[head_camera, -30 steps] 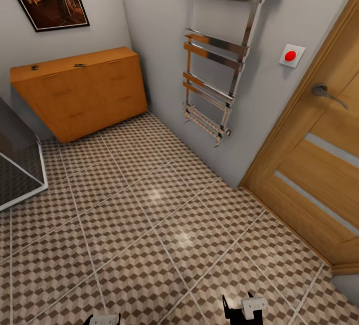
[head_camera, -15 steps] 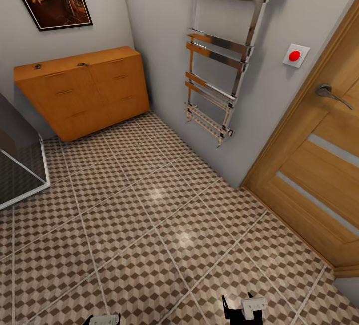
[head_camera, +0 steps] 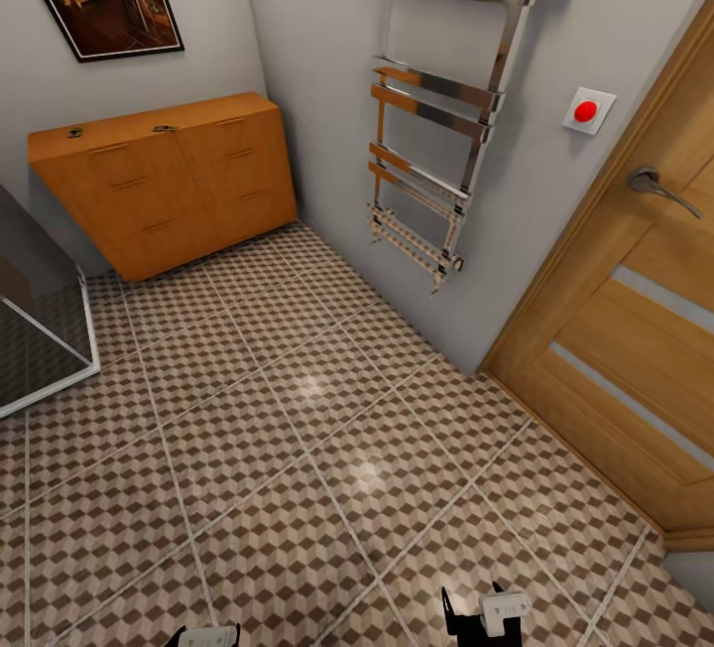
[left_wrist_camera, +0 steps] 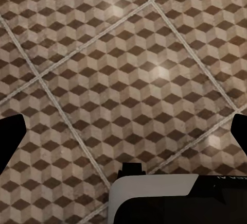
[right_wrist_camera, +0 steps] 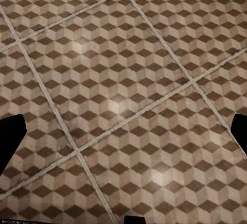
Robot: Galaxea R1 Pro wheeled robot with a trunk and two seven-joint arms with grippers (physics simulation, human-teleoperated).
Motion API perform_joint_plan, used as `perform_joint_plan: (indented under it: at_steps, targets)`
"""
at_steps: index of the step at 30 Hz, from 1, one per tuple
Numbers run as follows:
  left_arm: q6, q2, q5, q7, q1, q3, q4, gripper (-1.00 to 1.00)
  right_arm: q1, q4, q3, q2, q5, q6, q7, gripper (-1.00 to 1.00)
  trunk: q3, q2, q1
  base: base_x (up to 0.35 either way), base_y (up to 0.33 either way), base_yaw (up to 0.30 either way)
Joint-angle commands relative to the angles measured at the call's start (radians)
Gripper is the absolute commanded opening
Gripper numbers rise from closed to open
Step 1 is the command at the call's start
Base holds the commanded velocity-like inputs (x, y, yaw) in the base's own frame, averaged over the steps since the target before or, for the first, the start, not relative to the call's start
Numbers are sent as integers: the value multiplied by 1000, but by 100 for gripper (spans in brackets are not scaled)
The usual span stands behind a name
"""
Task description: Take the four mousetraps from the cabinet in the bathroom and place them on the bathroom floor. Make sure all four end up on the same floor surface, and ensure that at least two of them are either under or directly next to the same bathroom sink.
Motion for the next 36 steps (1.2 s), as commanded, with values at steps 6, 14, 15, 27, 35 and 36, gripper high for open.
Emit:
perform_joint_plan:
  at_steps: [6, 14, 15, 27, 35, 36]
  targets:
    - [-7, 1, 4, 1, -2, -2, 4, 100, -1, 1, 9, 2, -3, -3, -8, 100, -1, -2, 1, 0, 0, 0]
    - [-7, 1, 4, 3, -2, -1, 4, 100, -1, 1, 9, 1, -3, -3, -10, 100, -1, -2, 1, 0, 0, 0]
    - [-7, 1, 4, 3, -2, -1, 4, 100, -1, 1, 9, 1, -3, -3, -11, 100, -1, -2, 1, 0, -6, 0]
    - [-6, 1, 4, 4, -2, -2, 4, 100, -1, 1, 9, 2, -3, -4, -12, 100, -1, -2, 1, 100, -90, 145]
    - [-6, 1, 4, 2, -2, -2, 4, 100, -1, 1, 9, 1, -3, -4, -12, 100, -2, -2, 1, 134, -51, 281]
    - [-6, 1, 4, 2, -2, -2, 4, 100, -1, 1, 9, 1, -3, -4, -12, 100, -2, -2, 1, 46, -8, 284]
